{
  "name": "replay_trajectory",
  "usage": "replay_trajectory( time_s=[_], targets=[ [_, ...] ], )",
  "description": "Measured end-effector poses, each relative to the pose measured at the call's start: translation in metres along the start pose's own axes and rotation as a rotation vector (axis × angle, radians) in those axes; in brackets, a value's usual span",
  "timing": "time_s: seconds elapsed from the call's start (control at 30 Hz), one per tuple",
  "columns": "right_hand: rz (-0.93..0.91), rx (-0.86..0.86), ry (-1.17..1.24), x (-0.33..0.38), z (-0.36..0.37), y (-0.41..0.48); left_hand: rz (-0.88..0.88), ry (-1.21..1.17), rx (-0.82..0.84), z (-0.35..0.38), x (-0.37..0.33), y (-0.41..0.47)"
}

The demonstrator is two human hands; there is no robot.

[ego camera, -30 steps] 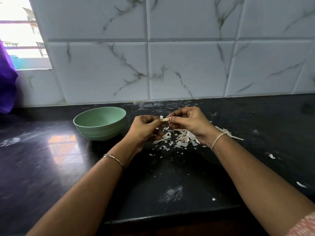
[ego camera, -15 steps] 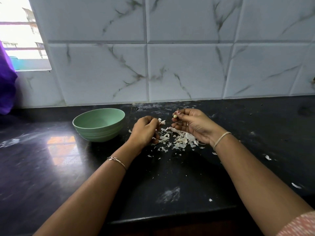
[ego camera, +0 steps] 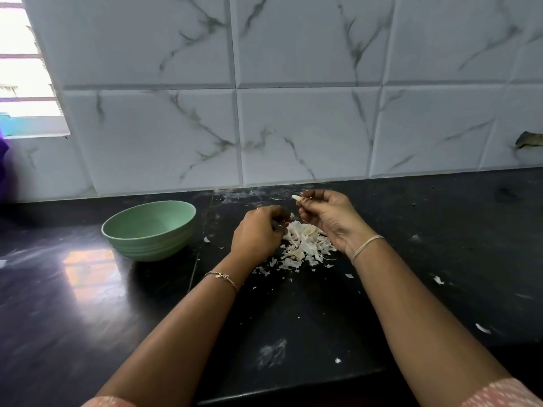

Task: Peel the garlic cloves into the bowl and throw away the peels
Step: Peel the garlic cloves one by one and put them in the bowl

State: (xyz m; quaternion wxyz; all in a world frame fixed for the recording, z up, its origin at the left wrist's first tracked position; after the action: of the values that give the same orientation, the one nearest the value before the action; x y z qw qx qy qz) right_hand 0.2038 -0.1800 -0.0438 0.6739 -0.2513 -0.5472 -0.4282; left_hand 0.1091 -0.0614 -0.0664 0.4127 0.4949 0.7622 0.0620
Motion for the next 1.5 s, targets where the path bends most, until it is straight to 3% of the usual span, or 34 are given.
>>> replay_trajectory(
  time_s=[0.23, 0.47, 0.87, 1.13, 1.37, 1.5],
  targets=[
    [-0.011, -0.016, -0.046, -0.002, 0.002, 0.003, 0.026, 0.080, 0.007, -0.002, -0.002, -0.002],
    [0.004, -0.015, -0.073, -0.002, 0.002, 0.002, -0.068, -0.112, -0.080, -0.004, 0.010, 0.005],
    [-0.004, 0.011, -0.153, -0.010, 0.003, 0.006, -0.155, -0.415, -0.033, -0.001, 0.012, 0.006],
    [-0.023, 0.072, -0.239, -0.011, 0.008, -0.002, -0.164, -0.363, -0.013, -0.001, 0.013, 0.005],
    [-0.048, 0.108, -0.328, -0.014, 0.010, -0.004, -0.300, -0.772, -0.003, -0.007, 0.011, 0.000],
    [-0.085, 0.168, -0.348, -0.017, 0.013, -0.005, -0.310, -0.849, 0.003, -0.012, 0.008, -0.004]
  ],
)
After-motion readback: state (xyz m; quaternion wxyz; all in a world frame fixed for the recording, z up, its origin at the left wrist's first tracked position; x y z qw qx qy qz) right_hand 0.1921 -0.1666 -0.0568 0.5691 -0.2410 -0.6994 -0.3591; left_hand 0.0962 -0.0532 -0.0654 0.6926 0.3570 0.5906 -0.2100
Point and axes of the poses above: each hand's wrist, its own y-axis towards the middle knuckle, its own z-axis out of the palm, x = y × z, the point moved 1 cm from there along y, towards the middle knuckle, and after that the axes turned 5 degrees about -x, right-handed, at the moved point
